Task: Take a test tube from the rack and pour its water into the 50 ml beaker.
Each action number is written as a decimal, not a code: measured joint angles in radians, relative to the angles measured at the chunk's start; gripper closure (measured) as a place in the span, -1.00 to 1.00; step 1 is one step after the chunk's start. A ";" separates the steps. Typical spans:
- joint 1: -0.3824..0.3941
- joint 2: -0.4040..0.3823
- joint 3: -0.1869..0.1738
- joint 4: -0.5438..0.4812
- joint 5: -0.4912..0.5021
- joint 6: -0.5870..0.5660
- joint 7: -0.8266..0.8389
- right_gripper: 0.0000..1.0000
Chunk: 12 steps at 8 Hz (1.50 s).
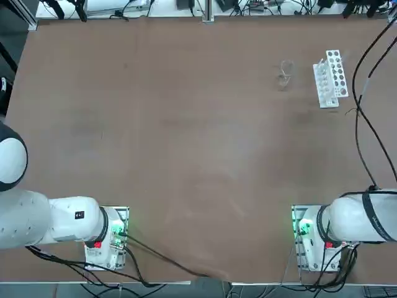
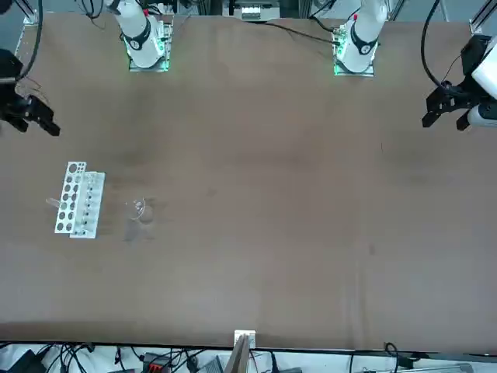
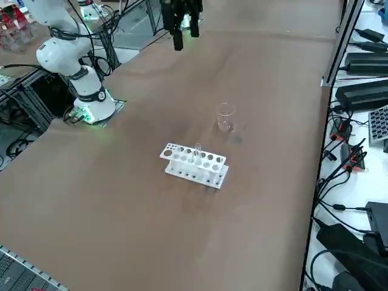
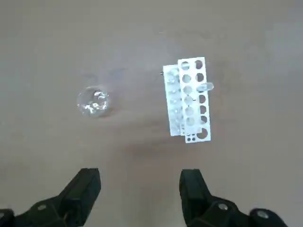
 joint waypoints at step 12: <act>0.234 0.417 0.007 -0.046 -0.718 0.171 1.293 -0.98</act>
